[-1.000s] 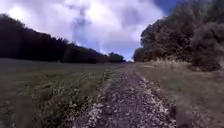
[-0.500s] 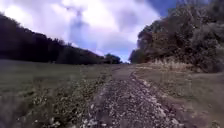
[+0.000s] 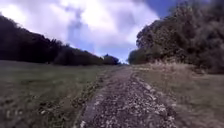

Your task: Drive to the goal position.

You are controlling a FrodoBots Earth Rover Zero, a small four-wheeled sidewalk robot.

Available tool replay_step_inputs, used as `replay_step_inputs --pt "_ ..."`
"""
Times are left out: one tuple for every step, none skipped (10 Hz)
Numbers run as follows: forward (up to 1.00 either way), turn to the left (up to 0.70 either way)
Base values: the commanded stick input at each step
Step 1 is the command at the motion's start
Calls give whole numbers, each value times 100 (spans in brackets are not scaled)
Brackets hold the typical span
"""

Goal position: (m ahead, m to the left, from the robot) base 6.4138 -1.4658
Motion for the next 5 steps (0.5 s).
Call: replay_step_inputs --pt "85 0" --pt "85 0" --pt "85 0" --pt "85 0" --pt "85 0"
